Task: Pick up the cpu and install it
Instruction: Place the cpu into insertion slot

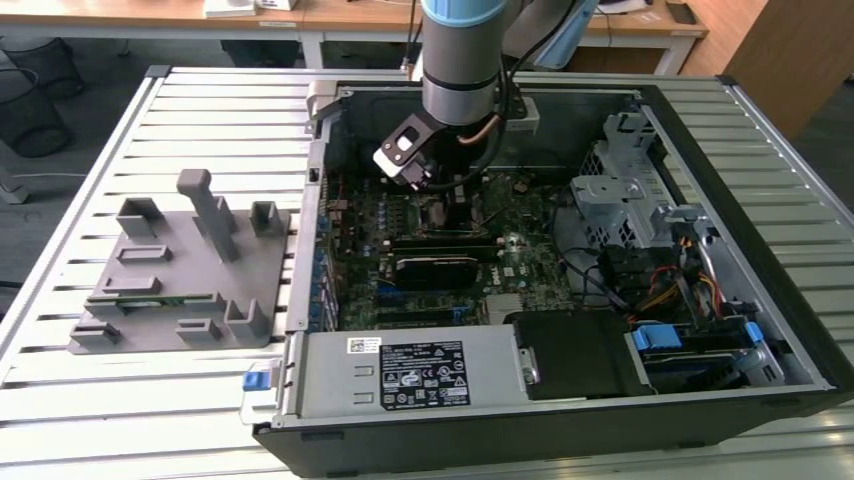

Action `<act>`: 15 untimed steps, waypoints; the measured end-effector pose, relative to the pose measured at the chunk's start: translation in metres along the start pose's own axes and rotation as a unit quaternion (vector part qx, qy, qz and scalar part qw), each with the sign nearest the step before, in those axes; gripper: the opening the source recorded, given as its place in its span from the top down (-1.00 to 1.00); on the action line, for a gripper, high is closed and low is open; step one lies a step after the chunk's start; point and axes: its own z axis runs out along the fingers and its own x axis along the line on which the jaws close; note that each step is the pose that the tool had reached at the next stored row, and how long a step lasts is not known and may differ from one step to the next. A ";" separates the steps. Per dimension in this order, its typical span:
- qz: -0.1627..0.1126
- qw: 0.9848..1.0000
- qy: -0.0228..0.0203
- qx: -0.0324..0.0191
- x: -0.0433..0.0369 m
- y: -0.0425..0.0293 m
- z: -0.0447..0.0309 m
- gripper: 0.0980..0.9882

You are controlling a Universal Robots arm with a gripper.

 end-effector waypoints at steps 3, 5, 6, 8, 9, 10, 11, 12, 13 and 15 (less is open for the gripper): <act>0.000 1.000 0.000 0.000 0.0000 0.0001 0.0000 0.02; 0.000 1.000 0.000 0.000 0.0000 0.0007 0.0001 0.02; 0.001 1.000 0.000 0.000 0.0000 0.0011 0.0001 0.02; 0.001 1.000 0.000 0.000 0.0000 0.0013 0.0001 0.02; 0.001 1.000 0.000 0.000 0.0000 0.0013 0.0001 0.02; 0.001 1.000 0.000 0.000 0.0000 0.0014 0.0001 0.02; 0.001 1.000 0.000 0.000 0.0000 0.0014 0.0001 0.02; 0.001 1.000 0.000 0.000 0.0000 0.0014 0.0001 0.02; 0.001 1.000 0.000 0.000 0.0000 0.0014 0.0001 0.02; 0.001 1.000 0.000 0.000 0.0000 0.0014 0.0001 -0.15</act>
